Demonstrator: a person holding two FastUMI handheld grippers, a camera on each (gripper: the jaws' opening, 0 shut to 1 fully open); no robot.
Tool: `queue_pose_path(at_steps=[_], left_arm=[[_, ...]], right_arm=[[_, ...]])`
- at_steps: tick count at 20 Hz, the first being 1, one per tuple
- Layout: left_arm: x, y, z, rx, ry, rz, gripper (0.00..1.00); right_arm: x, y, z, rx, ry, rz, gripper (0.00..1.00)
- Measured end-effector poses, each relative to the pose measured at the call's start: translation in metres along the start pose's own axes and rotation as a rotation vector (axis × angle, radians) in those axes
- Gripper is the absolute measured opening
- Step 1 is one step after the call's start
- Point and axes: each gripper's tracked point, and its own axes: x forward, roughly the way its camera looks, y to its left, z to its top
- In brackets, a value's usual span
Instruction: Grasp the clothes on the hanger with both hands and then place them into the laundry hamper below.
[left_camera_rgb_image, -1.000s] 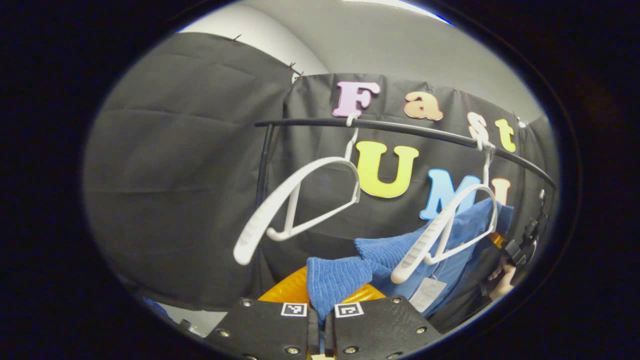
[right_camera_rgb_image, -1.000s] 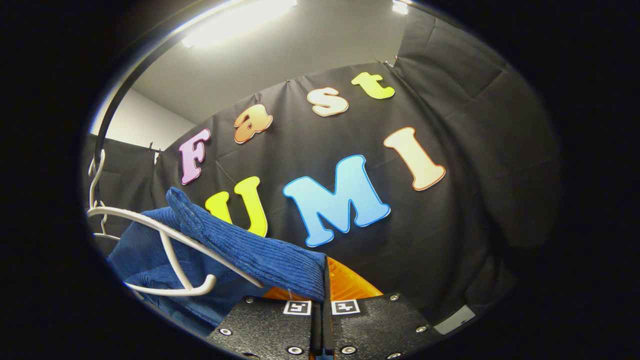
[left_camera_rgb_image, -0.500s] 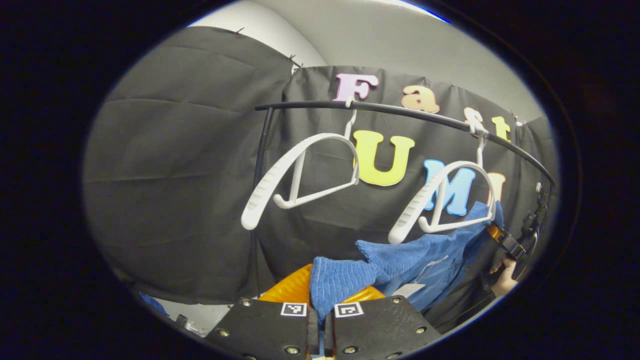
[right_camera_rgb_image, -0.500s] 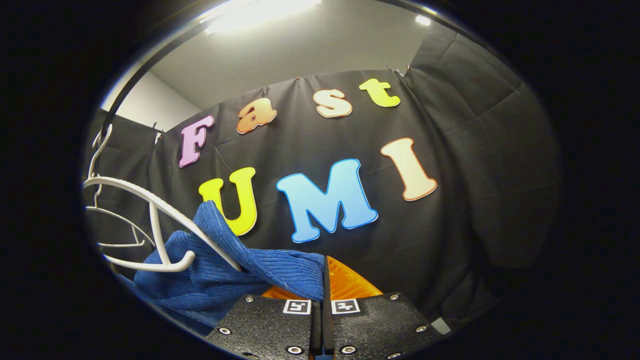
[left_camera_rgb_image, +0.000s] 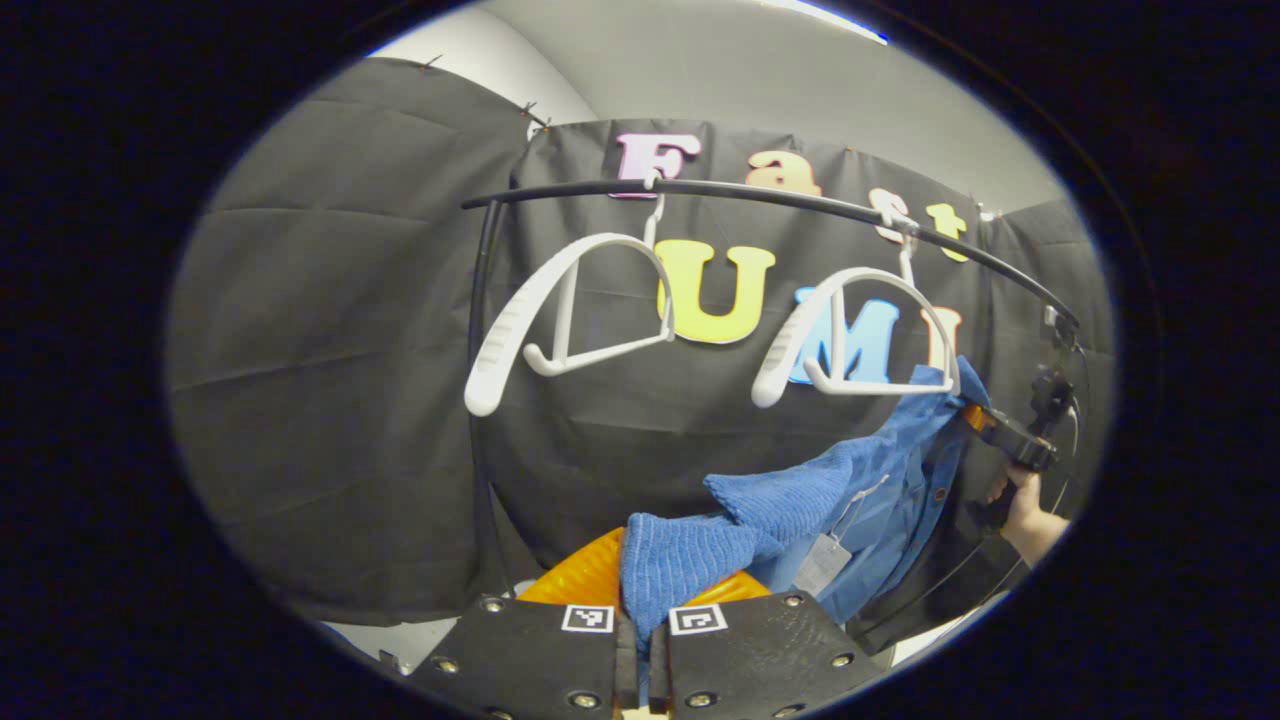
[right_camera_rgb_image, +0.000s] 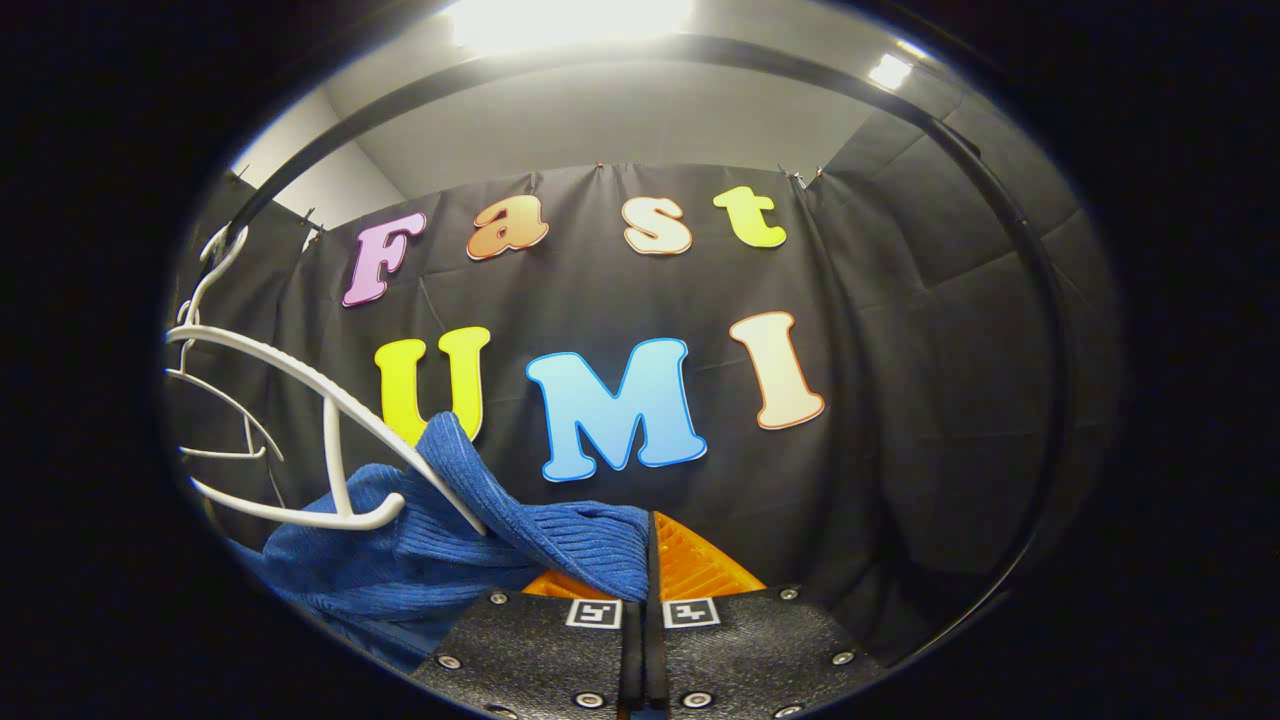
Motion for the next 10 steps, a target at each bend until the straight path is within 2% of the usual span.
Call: queue_pose_path(at_steps=[5,6,7,10], left_arm=[[-0.010,0.000,-0.016,-0.015,-0.014,-0.134,0.07],[-0.008,0.003,-0.024,-0.030,-0.007,-0.154,0.04],[-0.004,0.008,-0.034,-0.057,0.013,-0.169,0.07],[0.011,0.017,-0.057,-0.159,0.058,-0.213,0.07]], right_arm=[[-0.038,-0.007,0.017,-0.065,0.004,-0.067,0.01],[-0.045,-0.007,0.019,-0.078,0.002,-0.079,0.01],[-0.051,-0.008,0.017,-0.097,0.007,-0.093,0.01],[-0.069,-0.006,0.002,-0.149,0.040,-0.123,0.01]])
